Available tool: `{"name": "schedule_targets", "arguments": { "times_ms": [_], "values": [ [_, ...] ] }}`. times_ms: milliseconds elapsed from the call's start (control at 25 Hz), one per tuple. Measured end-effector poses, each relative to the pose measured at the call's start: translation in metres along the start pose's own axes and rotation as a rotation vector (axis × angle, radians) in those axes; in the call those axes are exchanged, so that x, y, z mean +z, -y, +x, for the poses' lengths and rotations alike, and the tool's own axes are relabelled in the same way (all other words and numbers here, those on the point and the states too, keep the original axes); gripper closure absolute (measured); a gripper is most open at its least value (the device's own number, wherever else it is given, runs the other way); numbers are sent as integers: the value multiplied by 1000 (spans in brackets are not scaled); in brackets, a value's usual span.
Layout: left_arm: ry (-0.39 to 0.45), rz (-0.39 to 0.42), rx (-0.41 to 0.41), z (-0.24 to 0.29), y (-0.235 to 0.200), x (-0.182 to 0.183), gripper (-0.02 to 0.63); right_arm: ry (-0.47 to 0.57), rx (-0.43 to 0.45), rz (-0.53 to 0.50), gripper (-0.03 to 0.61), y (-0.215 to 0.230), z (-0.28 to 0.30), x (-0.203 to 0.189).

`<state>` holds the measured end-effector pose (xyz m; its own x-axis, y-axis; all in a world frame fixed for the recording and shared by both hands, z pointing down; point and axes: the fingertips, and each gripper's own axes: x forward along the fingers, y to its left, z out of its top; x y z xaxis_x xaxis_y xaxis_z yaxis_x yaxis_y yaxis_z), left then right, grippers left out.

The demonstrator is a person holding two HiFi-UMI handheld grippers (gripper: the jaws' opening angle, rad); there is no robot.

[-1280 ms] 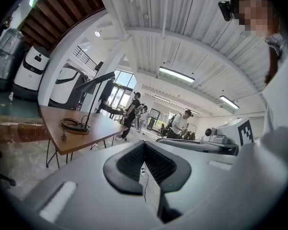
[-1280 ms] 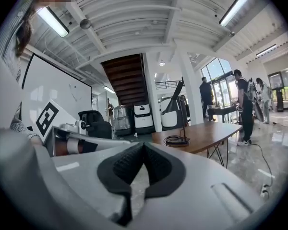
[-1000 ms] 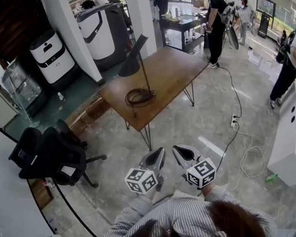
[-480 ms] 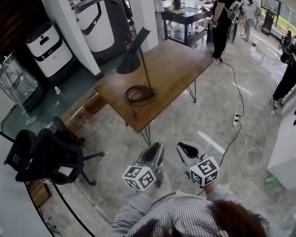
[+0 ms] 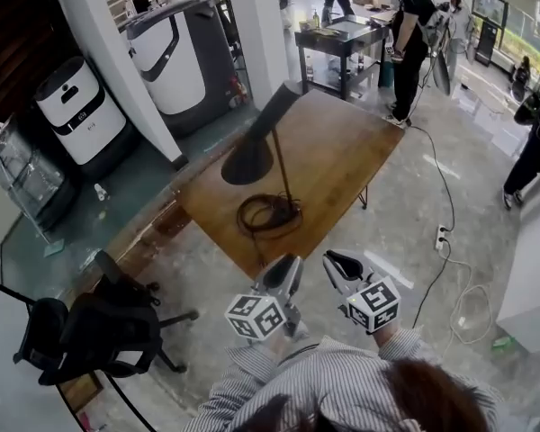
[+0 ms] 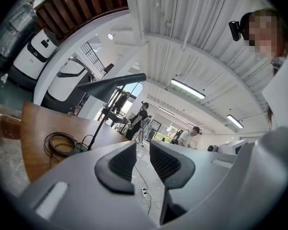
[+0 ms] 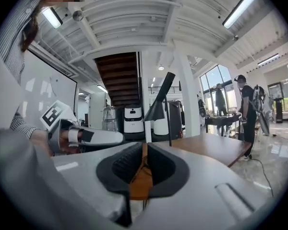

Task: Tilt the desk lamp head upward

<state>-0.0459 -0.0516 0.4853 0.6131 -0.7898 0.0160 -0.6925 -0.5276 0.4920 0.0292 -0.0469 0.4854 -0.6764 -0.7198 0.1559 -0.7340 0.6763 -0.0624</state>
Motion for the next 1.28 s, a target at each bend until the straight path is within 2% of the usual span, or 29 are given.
{"name": "schedule_targets", "arguments": {
  "times_ms": [320,640,1080,1280],
  "values": [
    [-25,-14,-10,50,-69,36,533,2,-8,-28,557,37,88,24],
    [-24,-22,5,83,-98,54,518,-9,10,-55,555,63,128,35],
    [51,-103,50,120,-136,78,498,-69,67,-90,514,96,182,24],
    [144,-152,65,130,-149,92,448,-120,82,-104,512,106,214,5]
  ]
}}
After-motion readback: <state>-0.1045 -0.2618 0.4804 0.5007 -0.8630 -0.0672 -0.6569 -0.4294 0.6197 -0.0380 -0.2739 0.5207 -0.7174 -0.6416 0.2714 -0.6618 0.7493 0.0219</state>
